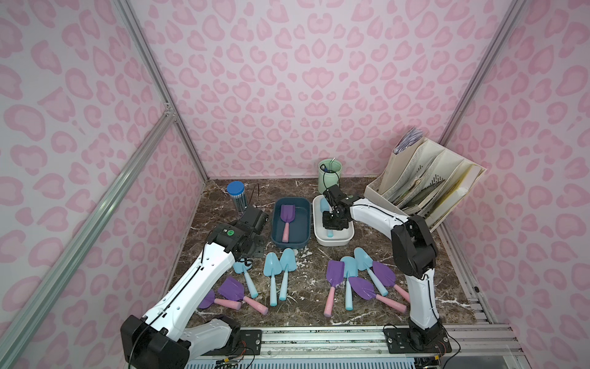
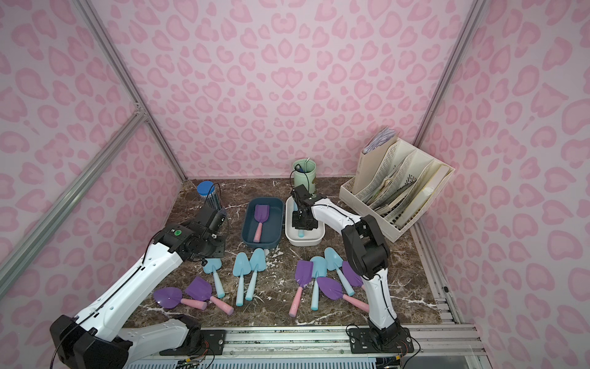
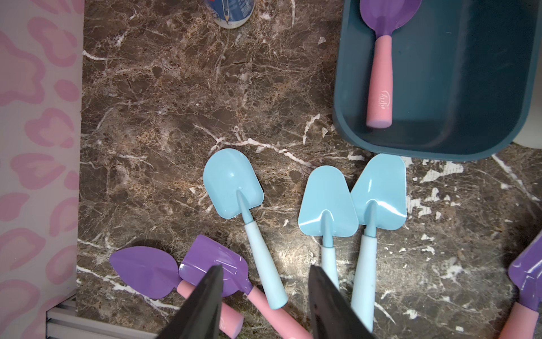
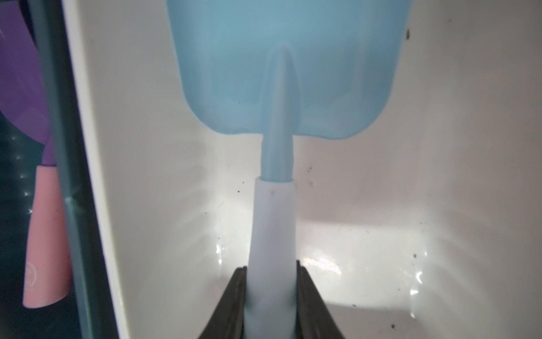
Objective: Sort the small shovels by color and place them into the storage box
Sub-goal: Place the shovel in the storage box.
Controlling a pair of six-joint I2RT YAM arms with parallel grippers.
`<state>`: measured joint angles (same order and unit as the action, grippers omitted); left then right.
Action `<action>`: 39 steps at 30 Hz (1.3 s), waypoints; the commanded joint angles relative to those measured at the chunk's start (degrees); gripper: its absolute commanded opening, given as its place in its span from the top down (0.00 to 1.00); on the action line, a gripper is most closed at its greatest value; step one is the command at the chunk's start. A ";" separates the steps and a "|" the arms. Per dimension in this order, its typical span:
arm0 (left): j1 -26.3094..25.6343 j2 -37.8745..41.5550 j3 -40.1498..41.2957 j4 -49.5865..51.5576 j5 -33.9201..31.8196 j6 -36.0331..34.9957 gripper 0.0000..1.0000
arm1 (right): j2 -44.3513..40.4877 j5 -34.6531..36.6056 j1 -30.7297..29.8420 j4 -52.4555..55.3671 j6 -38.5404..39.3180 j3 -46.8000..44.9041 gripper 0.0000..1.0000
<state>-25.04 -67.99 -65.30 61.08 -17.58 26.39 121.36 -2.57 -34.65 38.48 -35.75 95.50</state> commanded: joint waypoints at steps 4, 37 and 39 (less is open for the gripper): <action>0.07 0.05 0.17 -0.43 0.19 -0.38 0.48 | 1.36 -0.89 -0.59 -1.01 -0.38 0.45 0.84; 0.06 0.22 -0.25 -0.03 0.25 -0.55 0.45 | 0.49 0.54 -0.53 1.20 -0.55 2.92 0.60; 0.06 0.30 -0.60 0.37 0.27 -0.56 0.45 | -2.00 1.82 -0.59 1.17 -0.64 2.86 0.57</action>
<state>-25.04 -68.05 -65.21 60.95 -17.43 26.37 121.89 -3.27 -35.14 38.85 -35.99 97.82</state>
